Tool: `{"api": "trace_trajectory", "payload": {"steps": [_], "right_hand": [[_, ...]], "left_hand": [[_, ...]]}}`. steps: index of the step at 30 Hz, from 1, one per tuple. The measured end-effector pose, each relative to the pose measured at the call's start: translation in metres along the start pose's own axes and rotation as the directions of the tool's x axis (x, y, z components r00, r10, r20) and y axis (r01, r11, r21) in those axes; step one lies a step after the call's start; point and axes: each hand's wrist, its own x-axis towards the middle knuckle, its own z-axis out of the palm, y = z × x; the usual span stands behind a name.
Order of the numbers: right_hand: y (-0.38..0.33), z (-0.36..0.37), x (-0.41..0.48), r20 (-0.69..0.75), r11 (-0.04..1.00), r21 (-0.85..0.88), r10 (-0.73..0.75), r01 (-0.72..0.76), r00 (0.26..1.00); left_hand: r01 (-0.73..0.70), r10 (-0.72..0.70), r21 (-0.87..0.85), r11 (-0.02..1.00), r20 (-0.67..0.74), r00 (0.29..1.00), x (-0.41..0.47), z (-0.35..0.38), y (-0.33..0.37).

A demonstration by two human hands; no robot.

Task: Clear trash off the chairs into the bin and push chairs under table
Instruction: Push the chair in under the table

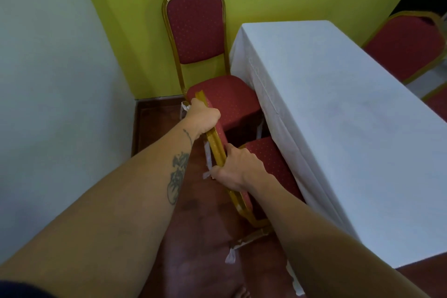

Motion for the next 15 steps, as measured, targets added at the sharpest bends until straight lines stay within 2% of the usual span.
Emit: {"api": "trace_trajectory", "payload": {"steps": [6, 9, 11, 13, 15], "right_hand": [[0.004, -0.007, 0.013, 0.052, 1.000, -0.007, 0.027, -0.027, 0.998], [0.005, -0.016, 0.020, 0.172, 0.999, -0.016, 0.051, -0.049, 0.984], [0.005, -0.030, 0.027, 0.226, 0.995, 0.090, 0.014, -0.035, 0.974], [0.000, -0.050, 0.036, 0.207, 0.977, 0.212, -0.051, 0.006, 0.977], [-0.012, -0.070, 0.048, 0.155, 0.966, 0.250, -0.103, 0.062, 0.982]], "left_hand": [[0.001, -0.001, 0.009, 1.000, 0.024, 1.000, 0.014, 0.002, 0.005], [0.054, -0.058, 0.034, 0.998, 0.130, 0.990, 0.019, -0.007, 0.002], [0.078, -0.093, 0.083, 0.994, 0.201, 0.975, 0.025, -0.017, 0.000], [0.072, -0.094, 0.115, 0.991, 0.195, 0.976, 0.028, -0.032, 0.008], [0.062, -0.091, 0.173, 0.983, 0.163, 0.983, 0.024, -0.053, 0.027]]}}
